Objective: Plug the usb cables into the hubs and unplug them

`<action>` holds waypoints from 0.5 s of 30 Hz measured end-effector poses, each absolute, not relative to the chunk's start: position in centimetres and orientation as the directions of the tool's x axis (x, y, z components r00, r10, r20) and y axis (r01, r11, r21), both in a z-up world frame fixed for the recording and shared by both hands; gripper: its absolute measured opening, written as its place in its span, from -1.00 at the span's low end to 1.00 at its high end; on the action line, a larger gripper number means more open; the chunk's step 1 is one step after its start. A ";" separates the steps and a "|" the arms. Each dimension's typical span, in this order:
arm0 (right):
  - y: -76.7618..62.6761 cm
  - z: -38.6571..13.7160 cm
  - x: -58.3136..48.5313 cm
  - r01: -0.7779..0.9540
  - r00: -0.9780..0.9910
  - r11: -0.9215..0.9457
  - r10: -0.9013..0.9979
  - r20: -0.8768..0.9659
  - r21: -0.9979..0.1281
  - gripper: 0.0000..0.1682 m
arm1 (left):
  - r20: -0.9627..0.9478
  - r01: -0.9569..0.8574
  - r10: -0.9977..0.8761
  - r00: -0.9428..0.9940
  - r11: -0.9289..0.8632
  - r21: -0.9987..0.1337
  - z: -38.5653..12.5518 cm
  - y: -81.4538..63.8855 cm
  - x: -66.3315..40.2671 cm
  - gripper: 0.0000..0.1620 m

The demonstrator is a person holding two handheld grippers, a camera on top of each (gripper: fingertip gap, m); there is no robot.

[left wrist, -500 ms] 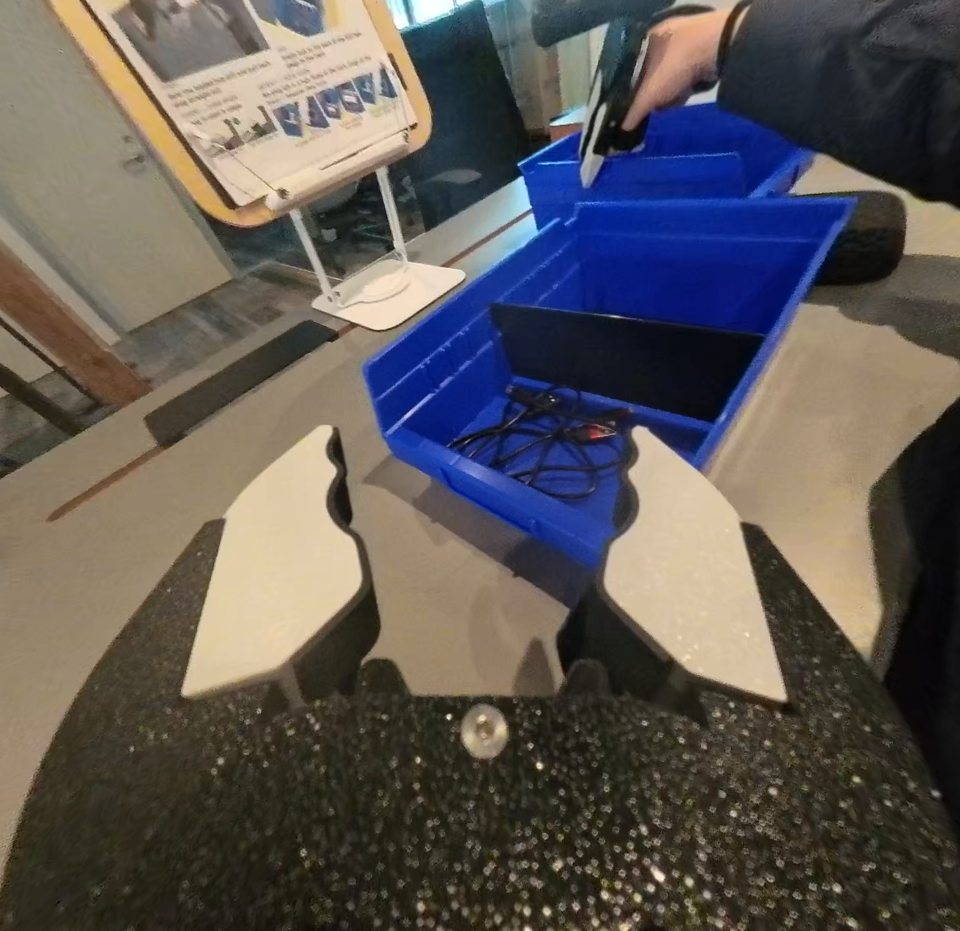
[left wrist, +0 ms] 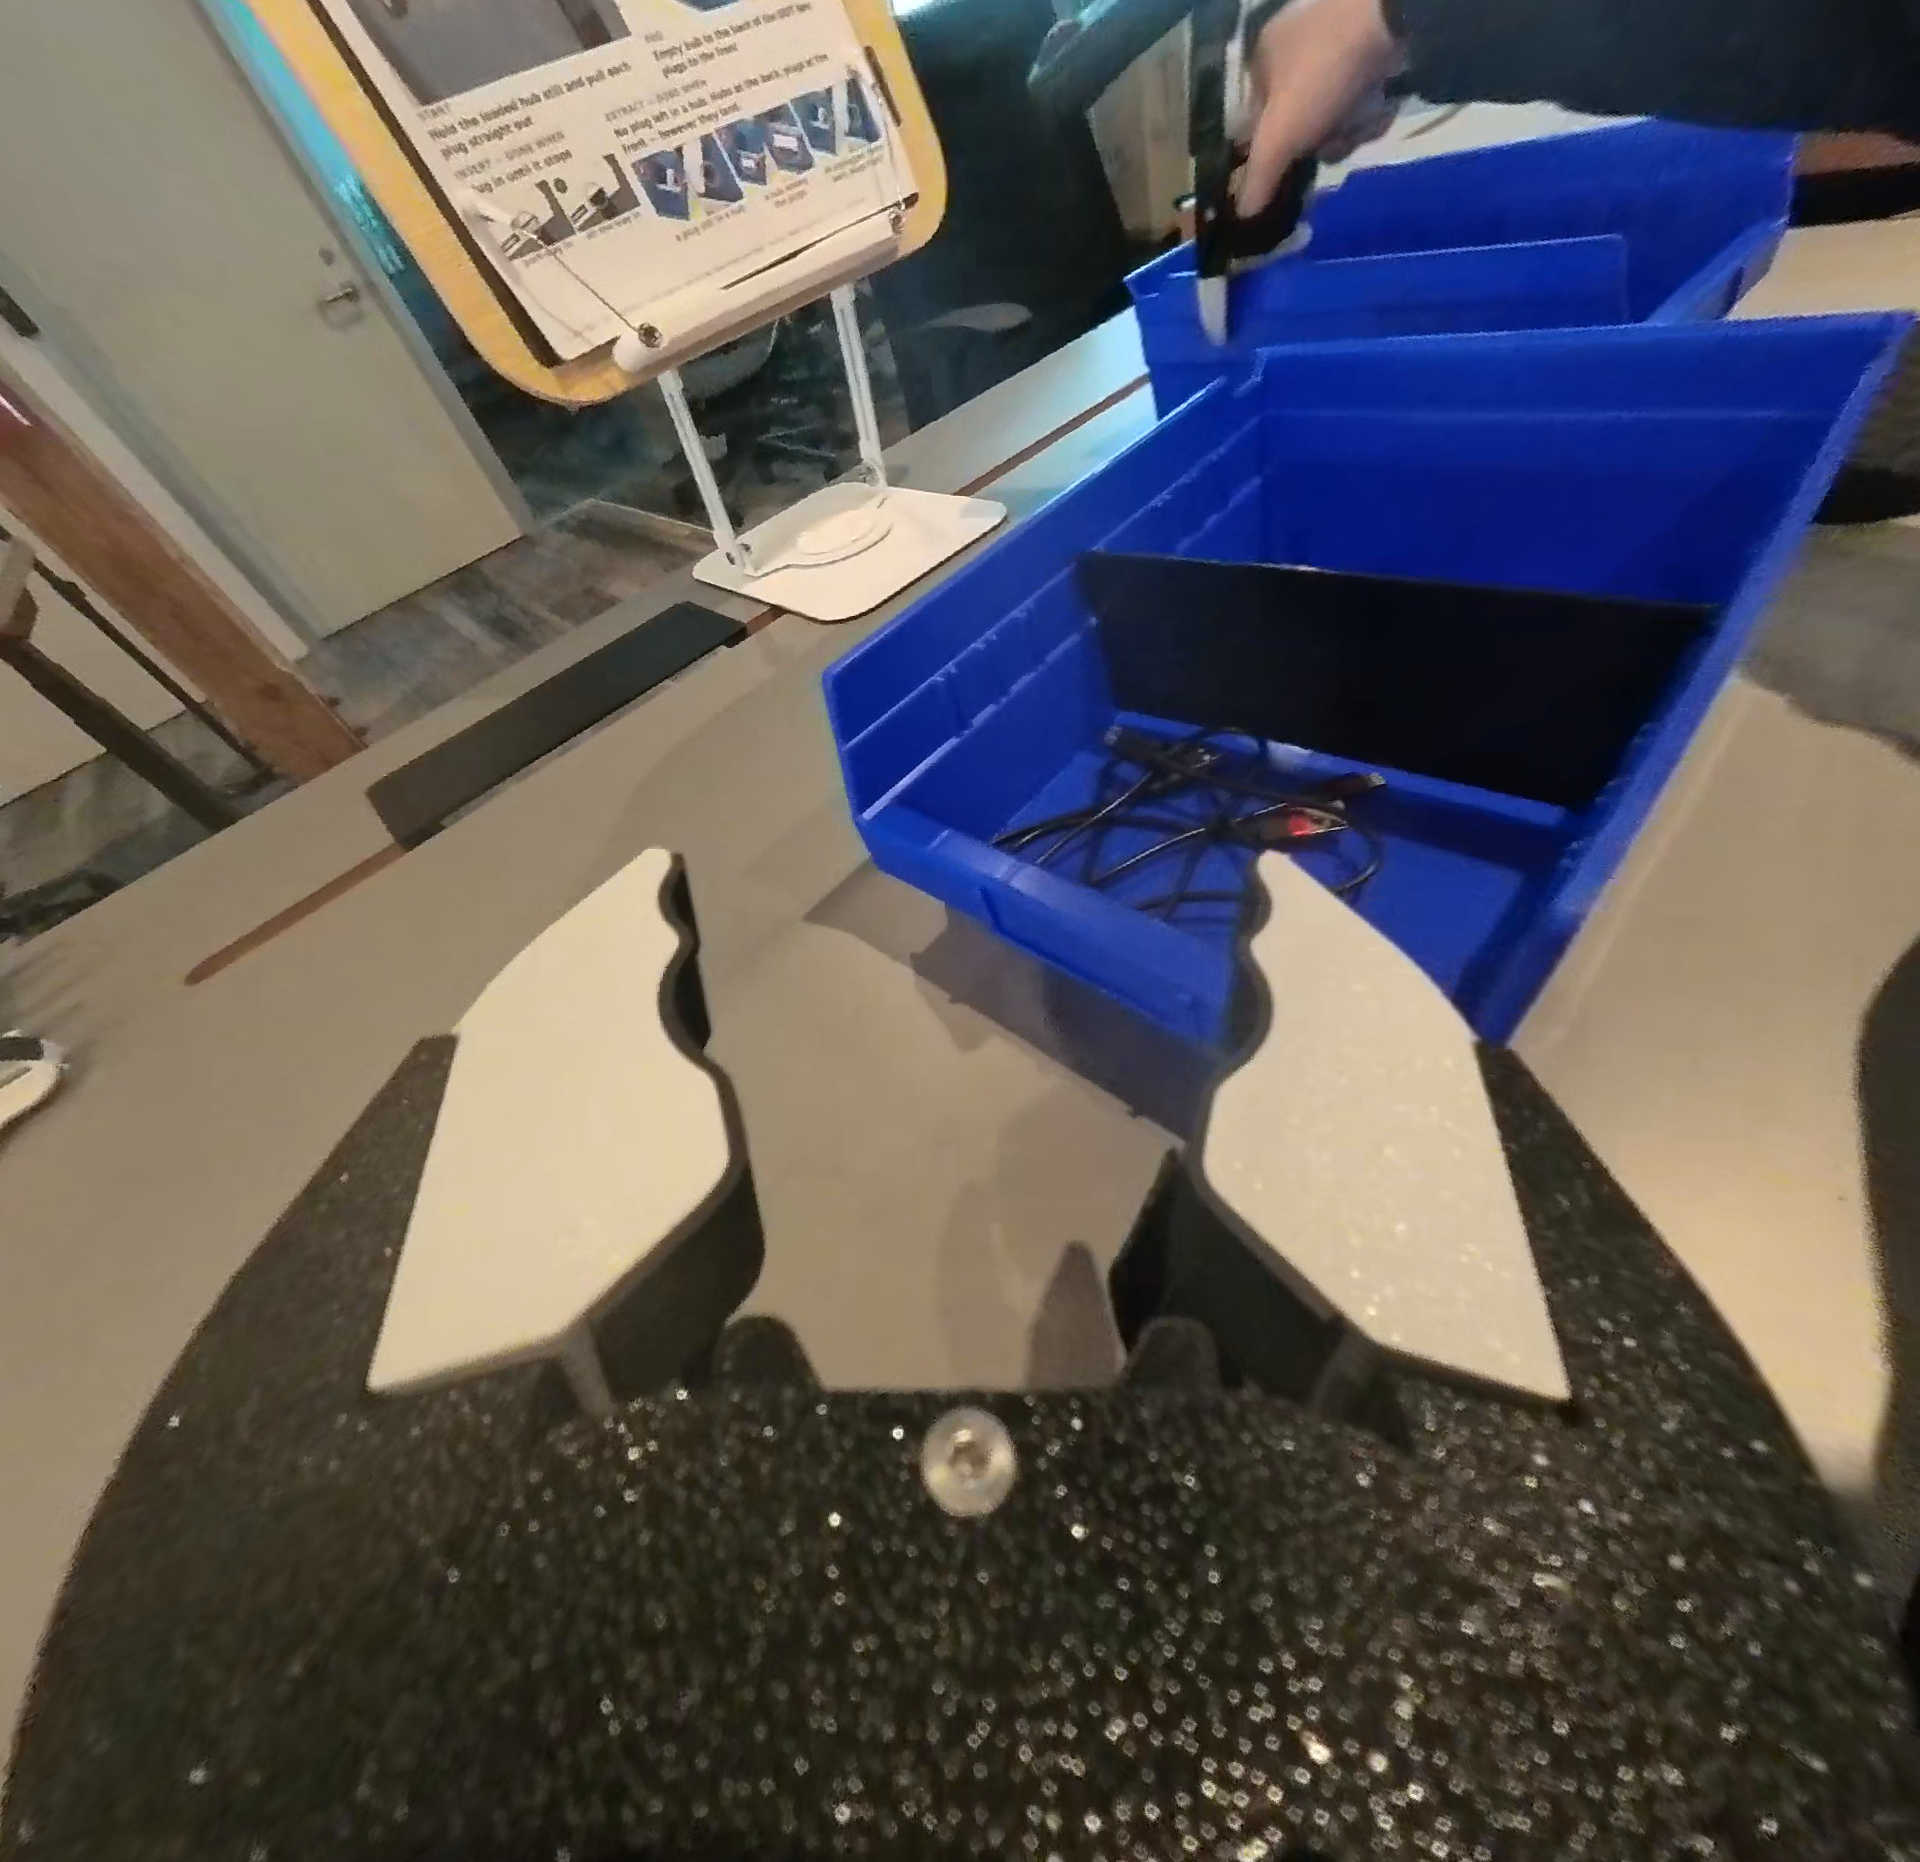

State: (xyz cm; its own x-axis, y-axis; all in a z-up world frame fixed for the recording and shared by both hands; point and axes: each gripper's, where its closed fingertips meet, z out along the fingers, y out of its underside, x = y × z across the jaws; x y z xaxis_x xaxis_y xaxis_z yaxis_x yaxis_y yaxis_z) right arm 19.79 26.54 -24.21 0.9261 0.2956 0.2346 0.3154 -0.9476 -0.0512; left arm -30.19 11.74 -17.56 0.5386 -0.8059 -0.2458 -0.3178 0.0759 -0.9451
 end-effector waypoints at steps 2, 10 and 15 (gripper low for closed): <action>26.6 -24.2 19.8 0.317 0.921 -0.948 0.298 0.250 -0.038 -0.86 | -0.255 -0.329 -0.799 0.544 0.076 -0.941 -17.7 12.0 -30.5 0.19; 25.8 -23.5 15.2 0.558 0.811 -0.826 0.523 0.260 -0.079 -0.88 | -0.227 -0.308 -0.796 0.561 0.054 -0.950 -18.3 12.4 -31.6 0.18; 24.6 -22.0 10.3 0.751 0.646 -0.655 0.704 0.294 -0.084 -0.90 | -0.212 -0.307 -0.778 0.592 0.026 -0.951 -18.6 13.1 -32.0 0.16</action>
State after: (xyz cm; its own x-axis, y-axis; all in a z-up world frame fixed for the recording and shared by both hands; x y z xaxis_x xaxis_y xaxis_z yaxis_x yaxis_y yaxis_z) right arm 10.33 24.57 -22.00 0.6464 0.7040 0.2942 0.7512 -0.6547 -0.0838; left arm -31.98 13.15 -18.56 0.5917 -0.7777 -0.2124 -0.3069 0.0264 -0.9514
